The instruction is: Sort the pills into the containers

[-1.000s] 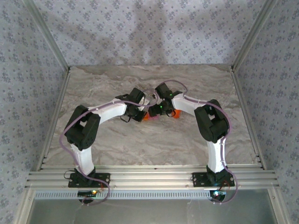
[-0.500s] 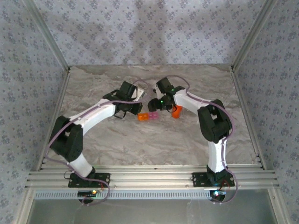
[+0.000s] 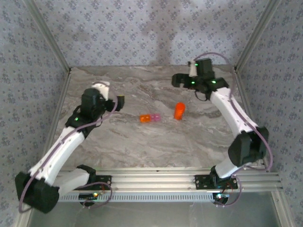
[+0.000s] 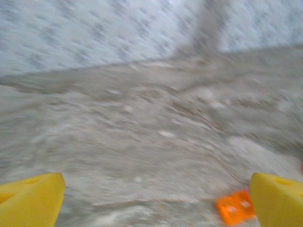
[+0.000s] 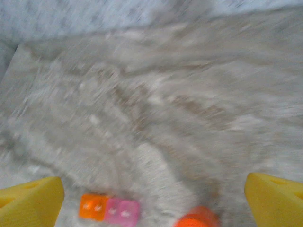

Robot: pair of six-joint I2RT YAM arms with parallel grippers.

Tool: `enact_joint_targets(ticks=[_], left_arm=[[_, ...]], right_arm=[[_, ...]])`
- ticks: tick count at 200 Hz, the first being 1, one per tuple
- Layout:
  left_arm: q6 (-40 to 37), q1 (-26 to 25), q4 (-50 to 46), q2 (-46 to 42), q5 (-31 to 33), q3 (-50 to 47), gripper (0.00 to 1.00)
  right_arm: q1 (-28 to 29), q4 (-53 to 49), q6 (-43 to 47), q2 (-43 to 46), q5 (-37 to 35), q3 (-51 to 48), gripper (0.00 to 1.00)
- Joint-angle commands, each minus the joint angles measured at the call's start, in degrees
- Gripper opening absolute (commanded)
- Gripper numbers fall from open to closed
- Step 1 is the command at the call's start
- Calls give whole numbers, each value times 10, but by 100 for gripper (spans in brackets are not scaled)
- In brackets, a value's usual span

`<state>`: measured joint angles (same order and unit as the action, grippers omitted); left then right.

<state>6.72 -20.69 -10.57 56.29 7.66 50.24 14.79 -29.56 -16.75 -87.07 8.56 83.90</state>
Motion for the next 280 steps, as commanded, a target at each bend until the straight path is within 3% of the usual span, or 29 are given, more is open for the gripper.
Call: enact_joint_targets(ticks=[1, 12, 28, 49, 98, 163, 179, 213, 233, 248, 269, 280], left_arm=[[0, 57, 101, -76, 88, -70, 99], [-6, 89, 142, -106, 102, -109, 99], [-12, 139, 172, -124, 71, -148, 99], [-15, 166, 194, -113, 51, -190, 99], [-31, 170, 340, -58, 36, -309, 99], [-92, 170, 575, 141, 29, -356, 99], [-90, 174, 604, 180, 20, -351, 99], [-92, 174, 687, 268, -13, -351, 99], [-88, 175, 742, 328, 4, -344, 99], [-90, 178, 616, 307, -22, -298, 99], [-59, 213, 560, 315, -57, -262, 99], [-53, 221, 581, 320, -70, -266, 99]], right_arm=[[-40, 6, -7, 57, -88, -51, 100], [-61, 20, -17, 78, -125, -78, 100], [-94, 52, -40, 92, -152, -121, 100], [-121, 147, -49, 114, -195, -214, 100], [-125, 296, 14, 152, -241, -368, 100], [-121, 478, 119, 71, -306, -487, 100], [-118, 578, 148, 52, -317, -529, 100], [-122, 750, 176, 22, -267, -609, 100], [-130, 764, 187, 23, -206, -623, 100], [-142, 797, 187, -5, -168, -629, 100], [-160, 772, 181, -5, -120, -619, 100], [-173, 761, 175, -2, -102, -617, 100]])
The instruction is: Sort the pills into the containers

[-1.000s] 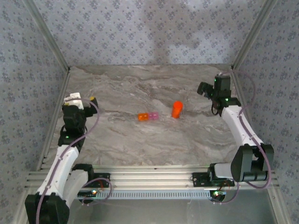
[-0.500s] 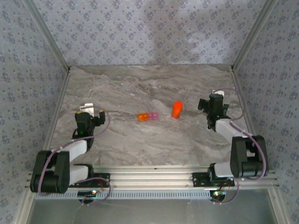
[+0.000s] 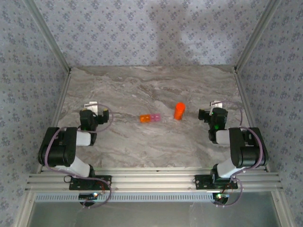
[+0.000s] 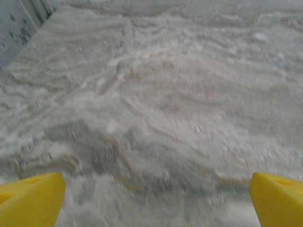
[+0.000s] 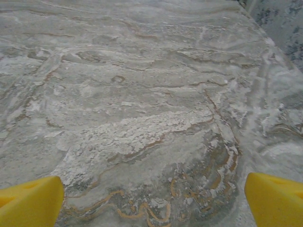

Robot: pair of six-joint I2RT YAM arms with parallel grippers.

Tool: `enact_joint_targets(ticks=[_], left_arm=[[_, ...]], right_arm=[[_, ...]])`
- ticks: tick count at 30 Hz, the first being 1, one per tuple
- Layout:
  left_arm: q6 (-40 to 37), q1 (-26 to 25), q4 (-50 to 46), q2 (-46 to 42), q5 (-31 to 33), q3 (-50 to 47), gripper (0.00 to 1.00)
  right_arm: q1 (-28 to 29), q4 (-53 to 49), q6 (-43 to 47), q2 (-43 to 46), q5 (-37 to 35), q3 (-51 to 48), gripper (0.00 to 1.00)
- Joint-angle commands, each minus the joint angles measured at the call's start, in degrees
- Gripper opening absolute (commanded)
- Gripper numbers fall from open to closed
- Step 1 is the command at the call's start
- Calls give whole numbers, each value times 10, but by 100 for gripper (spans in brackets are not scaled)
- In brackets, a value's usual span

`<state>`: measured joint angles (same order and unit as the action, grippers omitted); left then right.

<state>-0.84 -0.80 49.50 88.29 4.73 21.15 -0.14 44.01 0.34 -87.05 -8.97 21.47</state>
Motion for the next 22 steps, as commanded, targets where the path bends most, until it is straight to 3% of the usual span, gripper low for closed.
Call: enact_joint_targets(ticks=[1, 22], left_arm=[[22, 23, -22, 0, -41, 25, 99], [18, 18, -29, -3, -35, 26, 99]], right_arm=[[-23, 25, 4, -2, 73, 7, 100], [-15, 29, 11, -4, 65, 8, 100]])
